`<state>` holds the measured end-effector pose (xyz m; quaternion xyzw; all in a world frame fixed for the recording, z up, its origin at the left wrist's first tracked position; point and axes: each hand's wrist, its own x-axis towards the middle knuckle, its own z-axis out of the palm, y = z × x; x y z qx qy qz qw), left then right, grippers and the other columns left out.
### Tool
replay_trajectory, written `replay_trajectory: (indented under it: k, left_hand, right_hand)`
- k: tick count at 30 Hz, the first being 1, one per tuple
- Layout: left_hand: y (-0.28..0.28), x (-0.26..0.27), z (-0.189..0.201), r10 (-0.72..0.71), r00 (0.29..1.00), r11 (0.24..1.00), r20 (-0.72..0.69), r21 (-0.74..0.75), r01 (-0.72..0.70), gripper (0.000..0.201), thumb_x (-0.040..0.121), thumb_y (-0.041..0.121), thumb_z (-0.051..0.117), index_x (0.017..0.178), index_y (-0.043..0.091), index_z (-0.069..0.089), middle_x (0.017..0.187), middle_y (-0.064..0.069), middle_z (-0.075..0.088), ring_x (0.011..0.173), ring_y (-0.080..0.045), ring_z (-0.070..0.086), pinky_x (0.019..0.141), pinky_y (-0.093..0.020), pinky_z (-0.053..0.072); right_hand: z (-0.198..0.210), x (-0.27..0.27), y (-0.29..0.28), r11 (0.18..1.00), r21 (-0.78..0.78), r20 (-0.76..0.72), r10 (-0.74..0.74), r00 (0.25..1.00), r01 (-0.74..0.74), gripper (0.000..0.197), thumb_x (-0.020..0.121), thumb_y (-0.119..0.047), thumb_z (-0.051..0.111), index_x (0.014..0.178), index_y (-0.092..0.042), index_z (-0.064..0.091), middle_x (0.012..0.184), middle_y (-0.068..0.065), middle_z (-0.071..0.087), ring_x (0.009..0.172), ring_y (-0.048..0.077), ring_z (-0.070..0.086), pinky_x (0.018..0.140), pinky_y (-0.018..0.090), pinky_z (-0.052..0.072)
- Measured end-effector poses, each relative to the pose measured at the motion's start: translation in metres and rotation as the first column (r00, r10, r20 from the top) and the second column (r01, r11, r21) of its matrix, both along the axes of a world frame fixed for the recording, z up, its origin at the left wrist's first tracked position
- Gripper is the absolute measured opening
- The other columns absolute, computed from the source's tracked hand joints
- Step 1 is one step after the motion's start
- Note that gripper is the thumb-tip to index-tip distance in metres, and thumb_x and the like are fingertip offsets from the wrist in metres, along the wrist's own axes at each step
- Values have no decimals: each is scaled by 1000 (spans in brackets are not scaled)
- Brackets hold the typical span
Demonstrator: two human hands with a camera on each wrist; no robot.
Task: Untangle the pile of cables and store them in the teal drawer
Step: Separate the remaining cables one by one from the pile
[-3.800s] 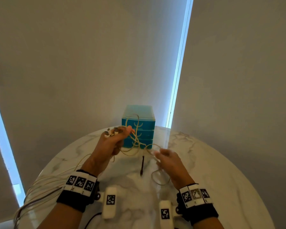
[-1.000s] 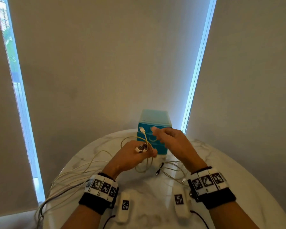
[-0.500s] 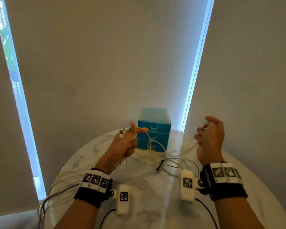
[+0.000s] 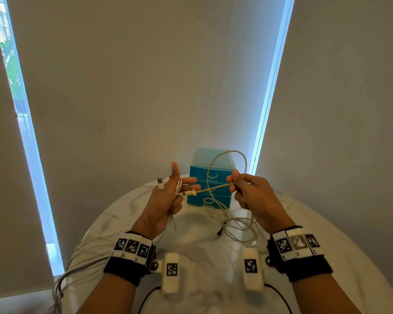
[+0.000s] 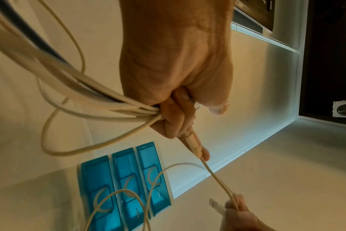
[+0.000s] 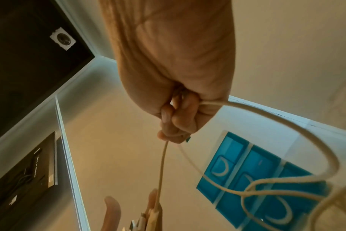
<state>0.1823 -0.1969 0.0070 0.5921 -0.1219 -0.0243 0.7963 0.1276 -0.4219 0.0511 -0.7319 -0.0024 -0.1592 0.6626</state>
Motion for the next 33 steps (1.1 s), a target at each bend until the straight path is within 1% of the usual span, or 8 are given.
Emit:
replay_trajectory:
  k: [6, 10, 15, 17, 19, 22, 26, 33]
  left_hand:
    - [4, 4, -2, 169, 985, 983, -19, -69, -170, 79, 98, 77, 39, 114, 8, 73, 101, -7, 82, 44, -7, 28, 42, -22, 21]
    - [10, 4, -1, 193, 981, 967, -16, -165, -192, 76, 94, 80, 47, 108, 9, 70, 62, -1, 47, 46, -10, 26, 42, -24, 19]
    - [10, -3, 4, 147, 987, 977, 71, -168, -133, 68, 94, 80, 45, 101, 15, 65, 59, 0, 31, 48, -13, 21, 46, -25, 17]
    - [10, -6, 7, 126, 987, 974, 102, -200, -104, 66, 95, 78, 46, 94, 16, 65, 59, 1, 31, 48, -12, 20, 45, -27, 15]
    - [12, -8, 10, 93, 985, 963, 144, -263, -53, 61, 98, 73, 46, 84, 17, 66, 58, 1, 29, 46, -9, 21, 45, -27, 13]
    - [23, -9, 14, 81, 975, 932, 205, -362, -2, 59, 102, 66, 42, 81, 16, 64, 53, 4, 31, 40, -5, 23, 38, -19, 18]
    - [25, -11, 16, 76, 975, 930, 207, -367, 6, 57, 101, 66, 43, 84, 15, 62, 55, 4, 32, 41, -5, 23, 39, -20, 17]
    - [3, -11, 8, 154, 963, 978, 220, -175, -117, 56, 92, 74, 55, 89, 19, 66, 61, -1, 36, 50, -13, 27, 44, -25, 23]
  right_hand:
    - [4, 2, -16, 957, 265, 37, -131, 991, 116, 33, 111, -32, 54, 110, -4, 71, 79, 4, 68, 52, 8, 45, 45, 17, 34]
    - [26, 3, -32, 731, 625, 104, -427, 898, 275, 27, 113, -30, 45, 113, -13, 66, 93, 5, 68, 59, 8, 54, 44, 17, 39]
    - [51, 47, -29, 513, 760, 72, -676, 733, 398, 28, 109, -24, 35, 119, -11, 57, 95, 6, 63, 59, 11, 57, 56, 26, 43]
    - [59, 69, 5, 672, 693, 153, -492, 857, 262, 31, 95, -27, 43, 118, -12, 56, 96, 8, 63, 59, 13, 56, 58, 25, 42]
    - [54, 72, 57, 980, 190, 128, 34, 991, -58, 37, 102, -35, 57, 132, -14, 59, 110, 7, 69, 74, 11, 63, 63, 21, 47]
    - [23, 66, 93, 772, -565, -111, 280, 954, -292, 52, 107, -37, 62, 154, -17, 52, 133, 1, 69, 116, 11, 65, 100, 29, 52]
    - [21, 39, 62, 915, -376, 134, 212, 968, -148, 28, 112, -20, 51, 128, -27, 73, 103, -11, 79, 96, -8, 68, 88, 21, 54]
    - [1, 9, 40, 993, -48, 319, 120, 940, -110, 16, 111, -22, 54, 127, -19, 53, 120, -8, 79, 114, 6, 73, 85, 20, 60]
